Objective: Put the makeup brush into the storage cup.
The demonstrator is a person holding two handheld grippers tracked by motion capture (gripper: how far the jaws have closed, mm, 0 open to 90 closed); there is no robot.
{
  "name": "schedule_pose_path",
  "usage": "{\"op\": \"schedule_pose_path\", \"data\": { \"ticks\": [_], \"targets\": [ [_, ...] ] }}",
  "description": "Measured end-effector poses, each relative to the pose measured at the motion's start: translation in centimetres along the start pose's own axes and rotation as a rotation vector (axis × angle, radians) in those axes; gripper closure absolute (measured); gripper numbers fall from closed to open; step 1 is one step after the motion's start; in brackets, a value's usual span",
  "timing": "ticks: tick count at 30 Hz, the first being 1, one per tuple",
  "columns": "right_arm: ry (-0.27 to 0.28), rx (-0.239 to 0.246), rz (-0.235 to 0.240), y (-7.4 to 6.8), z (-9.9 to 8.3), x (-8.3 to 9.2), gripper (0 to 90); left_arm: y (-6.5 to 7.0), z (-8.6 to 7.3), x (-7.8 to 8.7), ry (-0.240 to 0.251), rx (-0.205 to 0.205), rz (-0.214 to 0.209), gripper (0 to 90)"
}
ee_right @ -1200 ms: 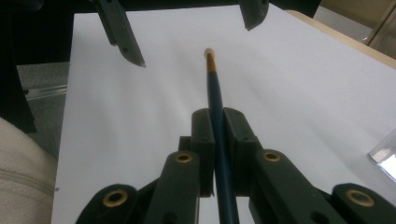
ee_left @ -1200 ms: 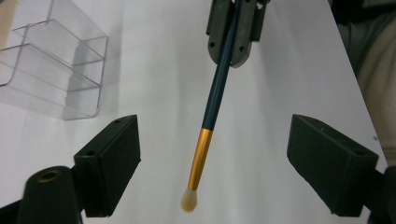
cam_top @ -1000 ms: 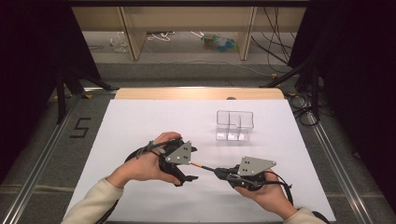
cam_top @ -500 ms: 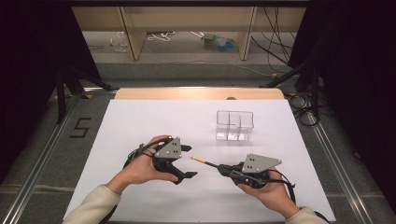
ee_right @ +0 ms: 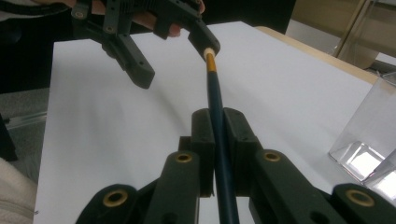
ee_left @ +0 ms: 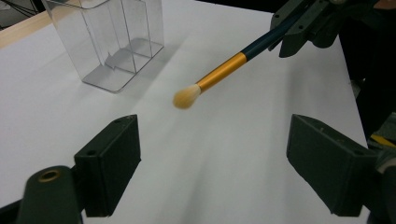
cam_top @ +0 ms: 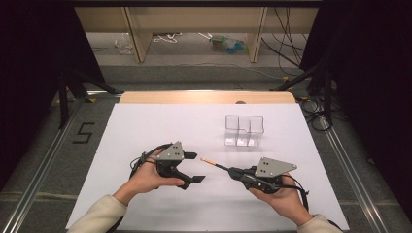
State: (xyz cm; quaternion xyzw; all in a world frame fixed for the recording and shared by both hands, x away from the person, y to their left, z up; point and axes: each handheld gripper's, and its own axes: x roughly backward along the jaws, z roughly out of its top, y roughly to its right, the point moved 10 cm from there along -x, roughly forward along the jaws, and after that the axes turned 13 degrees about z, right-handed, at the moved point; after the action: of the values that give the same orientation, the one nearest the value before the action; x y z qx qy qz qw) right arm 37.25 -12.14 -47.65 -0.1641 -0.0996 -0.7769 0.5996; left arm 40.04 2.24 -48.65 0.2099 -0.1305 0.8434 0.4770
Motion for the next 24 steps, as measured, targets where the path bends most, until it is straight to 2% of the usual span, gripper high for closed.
{"op": "schedule_pose_path", "data": {
  "ticks": [4,9,11,14,17,20,21,24],
  "targets": [
    [-0.002,0.007,-0.007,0.2,0.1,0.3,84.4,-0.1,0.3,0.0,0.017,0.034,0.000,18.7],
    [0.032,0.009,-0.031,0.4,0.5,0.2,84.5,-0.1,0.3,0.0,0.020,0.036,-0.006,19.4],
    [0.026,0.003,-0.022,0.4,0.5,0.4,84.5,-0.1,0.3,0.0,0.020,0.039,-0.008,19.5],
    [0.050,0.006,-0.036,0.6,0.8,0.3,84.4,-0.2,0.3,-0.1,0.021,0.037,0.003,19.5],
    [0.051,0.002,-0.031,0.7,1.0,0.4,84.4,-0.2,0.4,-0.1,0.032,0.042,0.000,19.5],
    [0.070,0.002,-0.041,0.9,1.3,0.5,84.4,-0.1,0.6,-0.2,0.041,0.065,0.003,19.9],
    [0.093,0.004,-0.060,1.1,1.6,0.5,84.4,-0.1,0.7,-0.2,0.044,0.070,0.001,20.2],
    [0.084,0.003,-0.058,1.2,1.8,0.7,84.4,0.0,1.1,-0.3,0.064,0.097,-0.011,20.8]
  ]
}}
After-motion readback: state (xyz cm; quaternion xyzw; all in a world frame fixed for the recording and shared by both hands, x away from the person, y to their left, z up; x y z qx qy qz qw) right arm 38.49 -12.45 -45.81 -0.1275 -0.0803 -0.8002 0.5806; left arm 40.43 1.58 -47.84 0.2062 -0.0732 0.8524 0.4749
